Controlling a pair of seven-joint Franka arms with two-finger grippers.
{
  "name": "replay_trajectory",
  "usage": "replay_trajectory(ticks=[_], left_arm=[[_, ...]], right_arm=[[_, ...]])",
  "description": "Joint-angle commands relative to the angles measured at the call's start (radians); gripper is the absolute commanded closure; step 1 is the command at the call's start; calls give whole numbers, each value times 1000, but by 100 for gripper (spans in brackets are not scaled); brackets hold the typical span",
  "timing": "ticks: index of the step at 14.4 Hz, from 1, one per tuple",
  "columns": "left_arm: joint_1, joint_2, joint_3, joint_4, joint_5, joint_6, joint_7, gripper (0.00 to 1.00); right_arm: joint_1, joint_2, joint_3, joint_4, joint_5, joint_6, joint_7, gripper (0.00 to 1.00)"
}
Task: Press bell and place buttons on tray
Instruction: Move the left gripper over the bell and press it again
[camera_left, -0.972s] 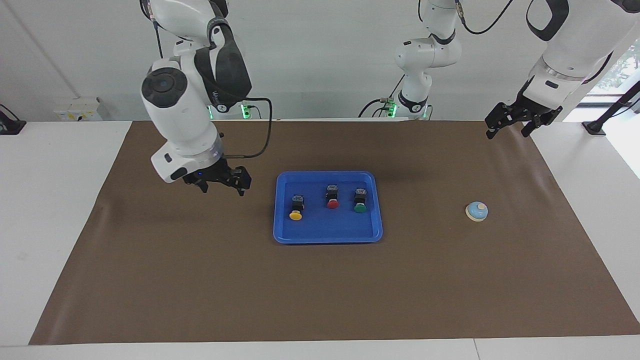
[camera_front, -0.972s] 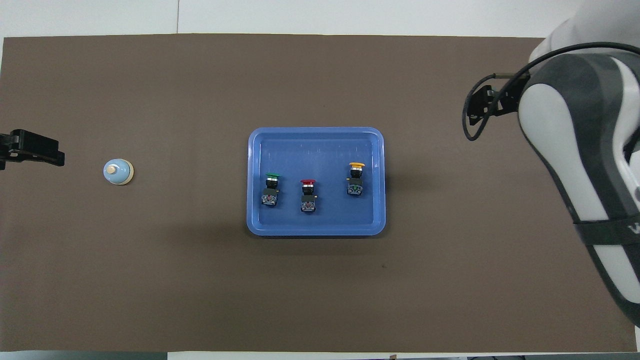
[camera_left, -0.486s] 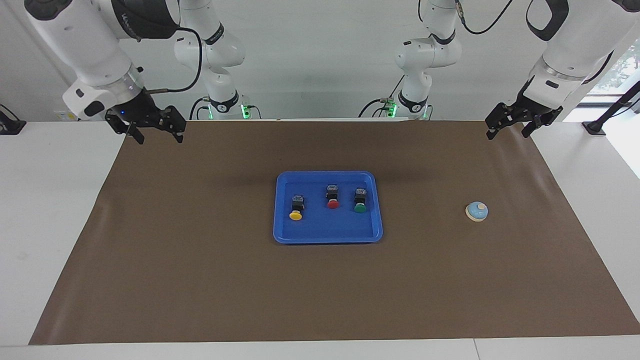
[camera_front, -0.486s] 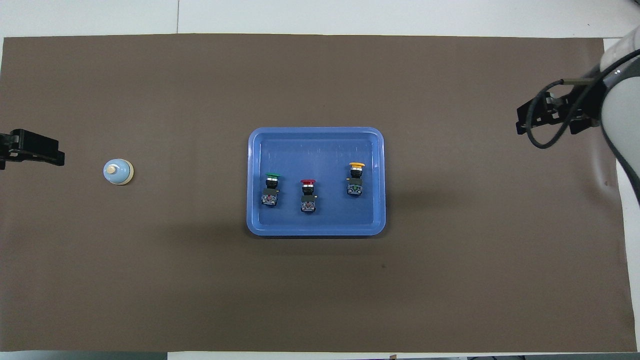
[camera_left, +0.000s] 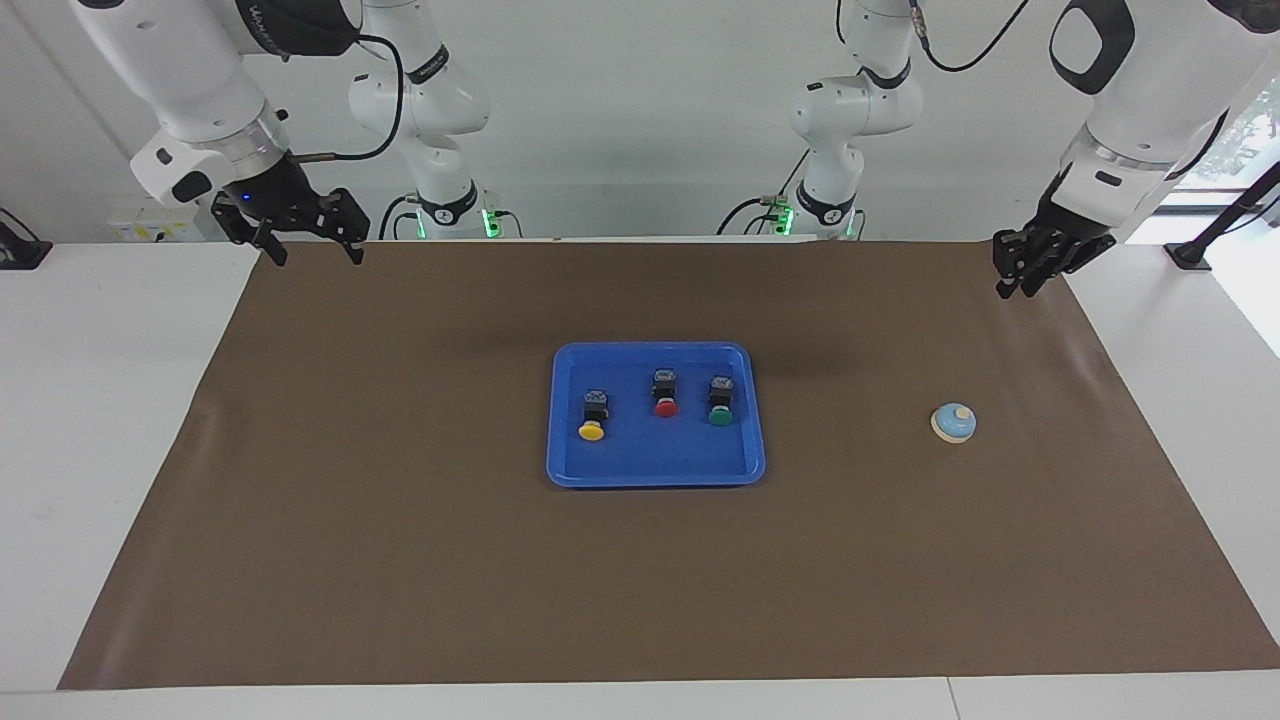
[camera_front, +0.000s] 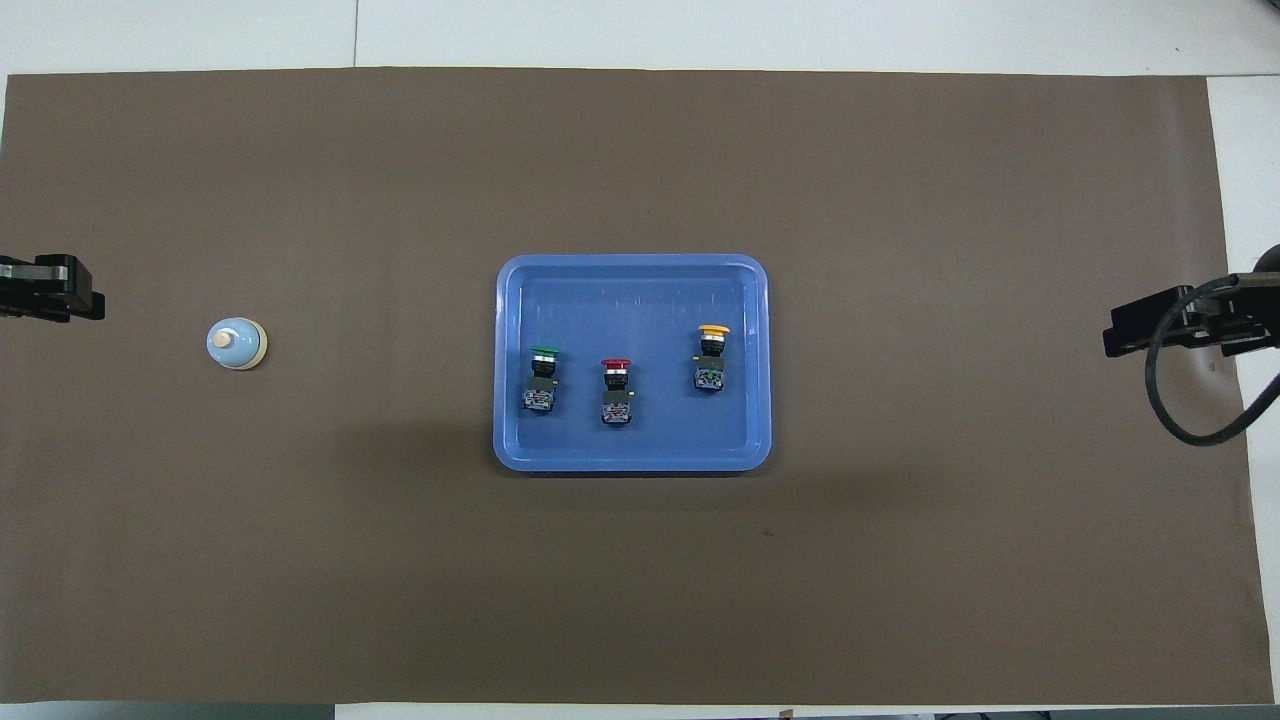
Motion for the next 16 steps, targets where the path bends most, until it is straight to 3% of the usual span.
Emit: replay_trajectory(ticks=[1,4,8,10,16], left_arm=[[25,6,4,-69,4,97,1,100],[44,23,4,-182,4,240,1,100],[56,120,5,-305,4,447,-10,100],[79,122,4,-387,5,557,-7,100],[82,181,4,-437,4,642,-8,100]], right_arm=[[-27,7,32,23,-25,19,-24,0],[-19,7,31,23,-26,20,-23,0],[-19,0,31,13,-20,13,-21,0],[-15,-3,31,7,-22,-1,-24,0],[-18,-3,31,7,-22,-3,-23,0]])
